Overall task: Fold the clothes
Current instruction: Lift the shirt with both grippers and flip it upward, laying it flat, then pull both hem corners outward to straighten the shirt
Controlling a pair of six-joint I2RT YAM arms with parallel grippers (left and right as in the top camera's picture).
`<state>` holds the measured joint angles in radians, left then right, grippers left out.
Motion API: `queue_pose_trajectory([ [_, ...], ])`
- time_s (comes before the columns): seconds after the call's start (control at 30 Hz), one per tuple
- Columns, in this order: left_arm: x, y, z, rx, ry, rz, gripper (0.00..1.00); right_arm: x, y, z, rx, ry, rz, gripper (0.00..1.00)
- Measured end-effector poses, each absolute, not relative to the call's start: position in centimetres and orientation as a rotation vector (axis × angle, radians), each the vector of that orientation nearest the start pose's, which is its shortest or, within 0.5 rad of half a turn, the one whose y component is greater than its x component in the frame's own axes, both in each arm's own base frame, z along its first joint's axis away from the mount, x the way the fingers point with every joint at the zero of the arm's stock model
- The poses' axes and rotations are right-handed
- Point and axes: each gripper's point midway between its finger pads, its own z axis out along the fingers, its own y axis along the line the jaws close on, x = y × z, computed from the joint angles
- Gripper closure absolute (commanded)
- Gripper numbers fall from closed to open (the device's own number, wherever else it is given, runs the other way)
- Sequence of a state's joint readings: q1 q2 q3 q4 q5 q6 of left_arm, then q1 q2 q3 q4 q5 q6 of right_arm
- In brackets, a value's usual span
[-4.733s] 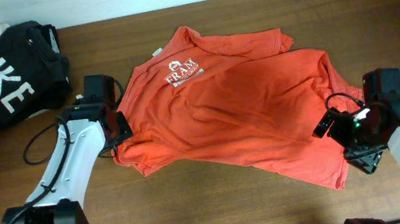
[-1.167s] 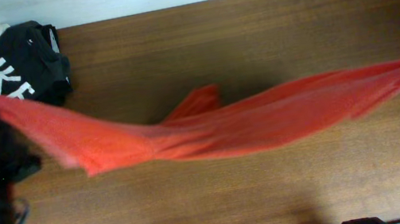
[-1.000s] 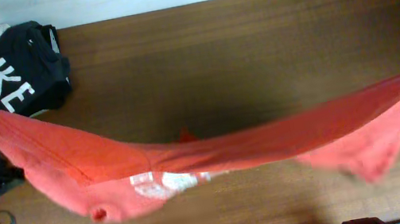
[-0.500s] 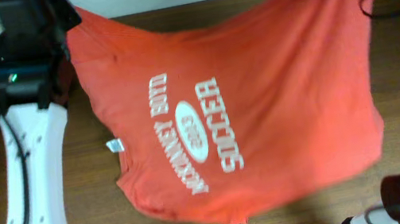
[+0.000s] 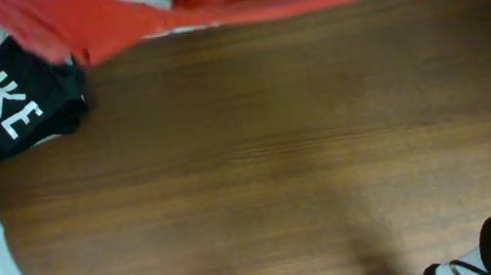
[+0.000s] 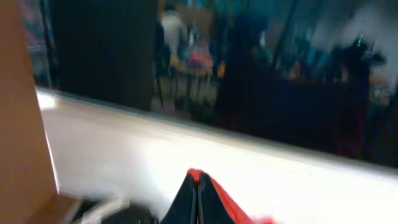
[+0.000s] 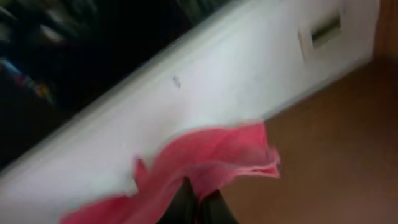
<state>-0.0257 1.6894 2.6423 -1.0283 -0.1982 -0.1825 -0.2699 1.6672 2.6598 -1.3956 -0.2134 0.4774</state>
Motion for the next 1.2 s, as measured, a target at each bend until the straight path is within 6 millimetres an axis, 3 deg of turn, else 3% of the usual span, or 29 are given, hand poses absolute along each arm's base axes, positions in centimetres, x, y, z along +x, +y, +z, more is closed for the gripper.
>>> queue_pose_trajectory([
  [0.03, 39.5, 2.2, 57.8, -0.273, 1.668, 0.004, 0.99, 34.9, -5.9, 51.4, 0.592, 1.910, 0.340, 0.96],
  [0.07, 41.3, 2.0, 54.7, -0.271, 1.766, 0.007, 0.99, 35.8, -6.1, 47.8, 0.640, 2.031, 0.343, 0.96],
  [0.13, 45.2, 1.6, 47.1, -0.280, 1.989, 0.018, 0.99, 36.7, -6.3, 43.5, 0.697, 2.173, 0.341, 0.96],
  [0.17, 47.1, 1.4, 41.6, -0.292, 2.145, 0.030, 0.99, 37.1, -6.4, 40.8, 0.730, 2.257, 0.340, 0.96],
  [0.2, 48.2, 1.3, 37.5, -0.305, 2.259, 0.039, 0.99, 37.2, -6.4, 38.7, 0.752, 2.331, 0.337, 0.96],
  [0.3, 48.0, 0.9, 27.1, -0.337, 2.587, 0.067, 0.99, 36.4, -5.8, 33.1, 0.790, 2.532, 0.334, 0.96],
  [0.33, 47.3, 0.8, 25.5, -0.348, 2.650, 0.069, 0.99, 36.3, -5.5, 32.0, 0.785, 2.569, 0.334, 0.96],
  [0.47, 44.8, 0.6, 24.4, -0.377, 2.754, 0.063, 0.99, 36.3, -3.9, 25.5, 0.791, 2.736, 0.336, 0.96],
  [0.63, 42.1, 0.5, 24.2, -0.395, 2.844, 0.074, 0.99, 34.9, -4.2, 20.3, 0.891, 2.841, 0.284, 0.96],
  [0.73, 40.4, -0.1, 24.5, -0.386, 2.890, 0.058, 0.99, 34.0, -5.2, 20.5, 0.927, 2.837, 0.207, 0.96],
  [0.83, 39.4, -2.0, 26.0, -0.331, 2.868, 0.016, 0.99, 31.9, -7.0, 22.1, 1.005, 2.795, 0.150, 0.96],
  [1.0, 35.7, -4.4, 28.0, -0.249, 2.853, -0.018, 0.99, 28.1, -11.2, 24.1, 1.179, 2.705, 0.066, 0.96],
  [1.2, 30.2, -3.7, 26.8, -0.298, 2.923, 0.001, 0.99, 26.5, -10.8, 24.7, 1.136, 2.715, 0.055, 0.96],
])
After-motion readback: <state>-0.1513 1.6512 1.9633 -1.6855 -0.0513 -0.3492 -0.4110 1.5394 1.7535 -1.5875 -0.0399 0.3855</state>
